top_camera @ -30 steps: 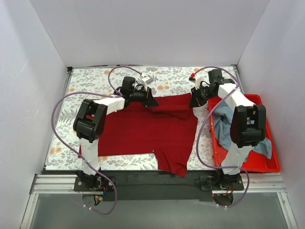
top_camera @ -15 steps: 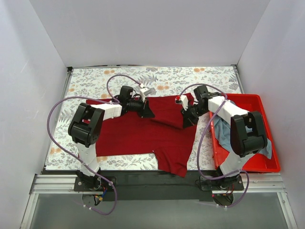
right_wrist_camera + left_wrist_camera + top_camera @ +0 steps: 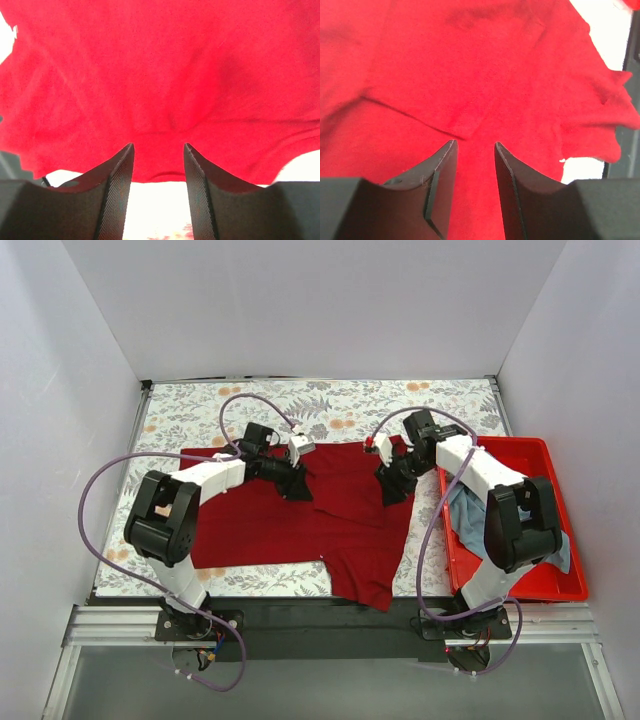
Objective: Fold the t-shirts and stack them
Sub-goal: Fold the tshirt
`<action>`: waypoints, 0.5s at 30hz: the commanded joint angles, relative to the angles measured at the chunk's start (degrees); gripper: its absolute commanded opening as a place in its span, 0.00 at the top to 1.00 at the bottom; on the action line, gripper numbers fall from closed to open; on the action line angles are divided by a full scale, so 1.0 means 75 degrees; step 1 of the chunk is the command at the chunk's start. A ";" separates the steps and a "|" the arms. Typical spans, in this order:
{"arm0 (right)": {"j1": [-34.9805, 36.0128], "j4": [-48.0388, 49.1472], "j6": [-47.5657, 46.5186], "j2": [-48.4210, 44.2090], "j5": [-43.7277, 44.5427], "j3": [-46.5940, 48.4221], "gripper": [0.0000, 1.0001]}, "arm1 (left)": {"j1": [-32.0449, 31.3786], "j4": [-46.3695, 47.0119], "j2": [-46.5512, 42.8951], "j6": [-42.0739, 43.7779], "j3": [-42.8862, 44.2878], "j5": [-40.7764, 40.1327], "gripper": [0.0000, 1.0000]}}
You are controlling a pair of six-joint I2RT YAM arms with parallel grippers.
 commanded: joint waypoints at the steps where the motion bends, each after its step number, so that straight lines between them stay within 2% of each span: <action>1: -0.0017 -0.0089 0.0213 0.0167 0.0001 0.0933 0.47 | 0.0322 -0.0520 -0.0478 0.0298 0.0574 -0.0443 0.65; 3: -0.0029 -0.0054 0.0635 0.0681 0.0071 0.1495 0.46 | 0.0498 -0.0029 -0.0338 -0.0286 0.0843 -0.1153 0.66; 7: -0.0006 0.0156 0.1315 0.1491 0.0620 0.2246 0.49 | 0.0615 0.0137 0.0493 -0.0662 0.1789 -0.2385 0.67; 11: -0.0017 0.0403 0.1819 0.2078 0.1242 0.2774 0.51 | 0.0674 -0.0155 0.1558 -0.1085 0.2811 -0.2951 0.69; 15: -0.0029 0.0543 0.2089 0.2628 0.1840 0.3067 0.53 | 0.0686 -0.0460 0.2122 -0.1261 0.3352 -0.3232 0.70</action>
